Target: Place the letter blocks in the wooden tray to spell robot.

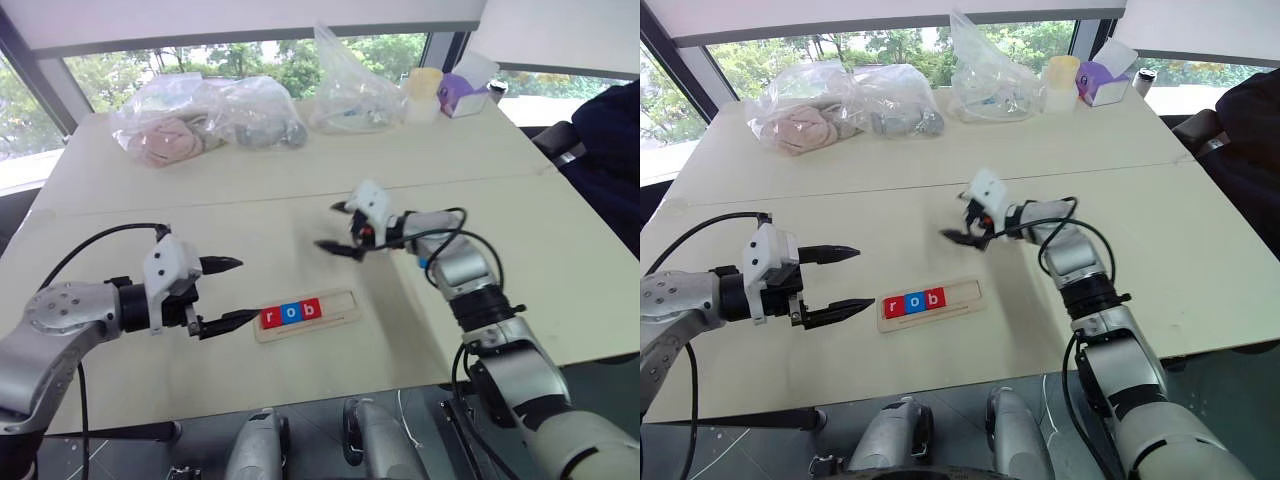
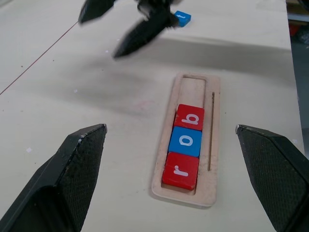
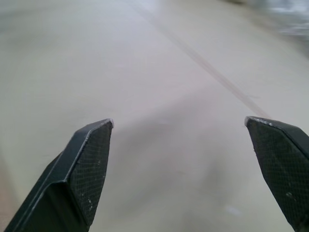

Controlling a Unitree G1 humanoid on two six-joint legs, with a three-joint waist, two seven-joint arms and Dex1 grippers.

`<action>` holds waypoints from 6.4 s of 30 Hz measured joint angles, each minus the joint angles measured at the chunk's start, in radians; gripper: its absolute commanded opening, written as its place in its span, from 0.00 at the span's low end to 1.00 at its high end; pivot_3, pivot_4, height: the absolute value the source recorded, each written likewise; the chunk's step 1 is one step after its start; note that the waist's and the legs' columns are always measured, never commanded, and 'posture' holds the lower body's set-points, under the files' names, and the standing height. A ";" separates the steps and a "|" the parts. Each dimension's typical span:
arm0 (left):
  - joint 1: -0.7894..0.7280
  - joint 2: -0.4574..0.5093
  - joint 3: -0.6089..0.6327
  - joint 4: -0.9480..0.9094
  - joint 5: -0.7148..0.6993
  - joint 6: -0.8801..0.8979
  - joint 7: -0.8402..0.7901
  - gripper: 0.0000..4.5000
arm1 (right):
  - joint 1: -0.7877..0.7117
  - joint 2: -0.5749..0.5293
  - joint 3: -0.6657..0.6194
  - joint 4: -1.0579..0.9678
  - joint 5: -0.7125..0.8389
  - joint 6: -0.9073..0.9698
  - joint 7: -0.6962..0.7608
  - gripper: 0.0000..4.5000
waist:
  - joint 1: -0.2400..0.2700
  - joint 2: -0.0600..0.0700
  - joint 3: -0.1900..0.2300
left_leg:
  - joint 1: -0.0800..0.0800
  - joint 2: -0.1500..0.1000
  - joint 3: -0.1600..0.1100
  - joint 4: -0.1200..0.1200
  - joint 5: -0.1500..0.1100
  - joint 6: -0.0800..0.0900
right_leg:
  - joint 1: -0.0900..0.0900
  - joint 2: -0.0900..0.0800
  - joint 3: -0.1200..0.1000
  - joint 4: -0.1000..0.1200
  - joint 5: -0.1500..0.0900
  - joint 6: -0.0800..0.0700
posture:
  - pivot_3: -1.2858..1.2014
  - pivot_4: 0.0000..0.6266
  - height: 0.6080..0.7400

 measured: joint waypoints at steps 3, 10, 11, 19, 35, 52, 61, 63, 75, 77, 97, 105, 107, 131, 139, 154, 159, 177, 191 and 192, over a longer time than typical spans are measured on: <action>-0.003 -0.007 -0.020 0.002 0.002 -0.001 0.002 1.00 | 0.048 0.005 -0.089 -0.134 -0.016 0.220 -0.177 0.99 | 0.001 0.000 0.000 | -0.001 0.000 0.000 0.000 0.000 0.000 | -0.001 0.000 0.000 0.000 0.000 0.000 | 0.52 0.24 1.00; -0.054 -0.026 -0.063 0.032 0.011 -0.017 -0.016 1.00 | 0.111 0.247 -0.236 -0.467 -0.014 0.741 -0.500 0.99 | -0.007 0.000 0.000 | 0.000 0.001 -0.002 -0.001 0.000 0.000 | -0.002 0.003 0.000 0.002 -0.001 0.002 | 0.52 0.24 1.00; -0.061 -0.028 -0.070 0.041 0.014 -0.021 -0.018 1.00 | 0.111 0.275 -0.235 -0.488 -0.014 0.772 -0.529 0.99 | -0.006 0.000 0.000 | -0.001 0.001 -0.002 -0.001 0.000 0.000 | -0.002 0.003 -0.001 0.002 -0.001 0.002 | 0.52 0.24 1.00; -0.103 -0.030 -0.103 0.080 0.027 -0.028 -0.037 1.00 | 0.117 0.340 -0.239 -0.473 -0.017 0.837 -0.666 0.99 | -0.006 0.000 0.000 | -0.006 0.000 -0.002 0.000 0.000 0.000 | -0.003 -0.001 -0.001 -0.002 0.000 0.001 | 0.52 0.24 1.00; -0.076 -0.031 -0.101 0.056 0.026 -0.024 0.005 1.00 | 0.155 0.343 -0.175 -0.347 -0.019 0.707 -0.719 0.87 | -0.008 0.000 -0.001 | -0.009 0.000 -0.004 0.001 0.000 0.000 | -0.006 0.002 -0.002 -0.001 -0.001 0.002 | 0.52 0.24 1.00; -0.081 -0.045 -0.104 0.050 0.027 -0.025 0.022 1.00 | 0.245 0.212 -0.154 -0.611 0.053 0.980 -0.625 0.27 | -0.020 0.000 -0.001 | -0.010 0.000 -0.005 0.000 0.000 0.000 | -0.007 0.000 -0.002 -0.001 -0.001 0.002 | 0.52 0.24 1.00; -0.106 -0.047 -0.124 0.076 0.028 -0.029 -0.014 1.00 | 0.404 0.130 -0.145 -0.936 0.182 1.211 -0.542 0.27 | -0.025 -0.001 -0.001 | -0.010 0.000 -0.005 0.001 0.000 0.000 | -0.007 0.001 -0.003 -0.001 -0.003 0.005 | 0.52 0.24 1.00; -0.112 -0.047 -0.128 0.086 0.029 -0.030 -0.018 1.00 | 0.417 0.130 -0.144 -0.963 0.185 1.211 -0.552 0.27 | -0.027 -0.001 -0.001 | -0.010 0.000 -0.005 0.001 0.000 0.000 | -0.007 0.001 -0.003 -0.001 -0.003 0.005 | 0.52 0.24 1.00; -0.131 -0.048 -0.142 0.104 0.043 -0.042 -0.042 1.00 | 0.442 0.135 -0.125 -0.989 0.200 1.211 -0.596 0.98 | -0.027 -0.001 -0.001 | -0.011 0.000 -0.005 0.001 0.000 0.000 | -0.008 0.000 -0.003 -0.001 -0.003 0.005 | 0.52 0.24 1.00; -0.136 -0.048 -0.142 0.105 0.045 -0.042 -0.044 1.00 | 0.434 0.090 -0.120 -0.989 0.236 1.211 -0.555 0.98 | -0.026 -0.001 -0.001 | -0.011 0.000 -0.005 0.001 0.000 0.000 | -0.008 0.000 -0.003 -0.001 -0.003 0.005 | 0.52 0.24 1.00; -0.155 -0.070 -0.143 0.117 0.067 -0.042 -0.035 1.00 | 0.311 -0.508 0.125 -0.257 0.201 -0.141 0.504 0.98 | -0.001 -0.003 0.002 | -0.010 -0.001 -0.003 0.003 0.000 0.001 | -0.003 0.002 -0.003 -0.008 -0.002 0.004 | 0.52 0.24 1.00; -0.127 -0.068 -0.131 0.092 0.066 -0.040 -0.021 1.00 | 0.207 -0.443 0.174 0.001 0.129 -0.255 0.613 0.98 | 0.004 -0.003 0.002 | -0.011 -0.001 -0.002 0.002 0.000 0.001 | -0.003 0.002 -0.004 -0.008 0.000 0.001 | 0.52 0.24 1.00; -0.118 -0.067 -0.128 0.087 0.066 -0.039 -0.014 1.00 | 0.197 -0.438 0.180 0.039 0.112 -0.277 0.631 0.98 | 0.004 -0.003 0.002 | -0.011 -0.001 -0.002 0.002 0.000 0.001 | -0.003 0.002 -0.003 -0.008 0.000 0.001 | 0.52 0.24 1.00; -0.098 -0.063 -0.098 0.056 0.061 -0.020 0.008 1.00 | 0.182 -0.353 0.170 -0.133 0.137 -0.174 0.662 0.24 | 0.002 -0.003 0.002 | 0.000 0.000 -0.002 0.003 0.000 0.001 | 0.002 0.002 -0.001 0.002 -0.001 0.003 | 0.52 0.24 1.00; -0.101 -0.063 -0.099 0.056 0.061 -0.020 0.010 1.00 | 0.172 -0.266 0.242 -0.235 0.107 -0.140 0.616 0.24 | 0.003 -0.003 0.002 | 0.000 -0.001 -0.002 0.003 0.000 0.001 | 0.002 0.002 -0.001 0.001 -0.001 0.003 | 0.52 0.24 1.00; -0.061 -0.063 -0.088 0.021 0.057 -0.018 0.027 1.00 | 0.106 -0.192 0.310 -0.046 0.003 -0.276 0.591 0.24 | 0.002 -0.003 0.002 | 0.001 -0.001 -0.001 0.003 0.000 0.001 | 0.002 0.002 -0.001 0.001 -0.001 0.002 | 0.52 0.24 1.00; -0.060 -0.063 -0.086 0.018 0.053 -0.018 0.034 1.00 | 0.103 -0.184 0.310 -0.042 -0.005 -0.284 0.597 0.24 | 0.002 -0.003 0.002 | 0.001 -0.001 -0.001 0.003 0.000 0.001 | 0.002 0.002 -0.001 0.001 0.000 0.002 | 0.52 0.24 1.00; -0.062 -0.065 -0.087 0.018 0.052 -0.018 0.039 1.00 | 0.091 -0.182 0.311 -0.045 -0.016 -0.290 0.628 0.24 | 0.002 -0.003 0.002 | 0.001 -0.001 -0.001 0.003 0.000 0.001 | 0.002 0.002 -0.001 0.001 -0.001 0.002 | 0.52 0.24 1.00; -0.067 -0.068 -0.087 0.019 0.052 -0.018 0.046 1.00 | 0.023 -0.152 0.279 -0.043 0.009 -0.241 0.614 0.99 | 0.000 -0.003 0.002 | 0.001 0.000 -0.001 0.003 0.000 0.001 | 0.002 0.002 -0.001 0.002 0.000 0.001 | 0.52 0.24 1.00; -0.067 -0.069 -0.087 0.019 0.052 -0.018 0.047 1.00 | 0.008 -0.143 0.263 -0.037 0.015 -0.236 0.596 0.99 | 0.001 -0.003 0.002 | 0.001 0.000 -0.001 0.003 0.000 0.001 | 0.002 0.002 -0.001 0.002 0.000 0.001 | 0.52 0.24 1.00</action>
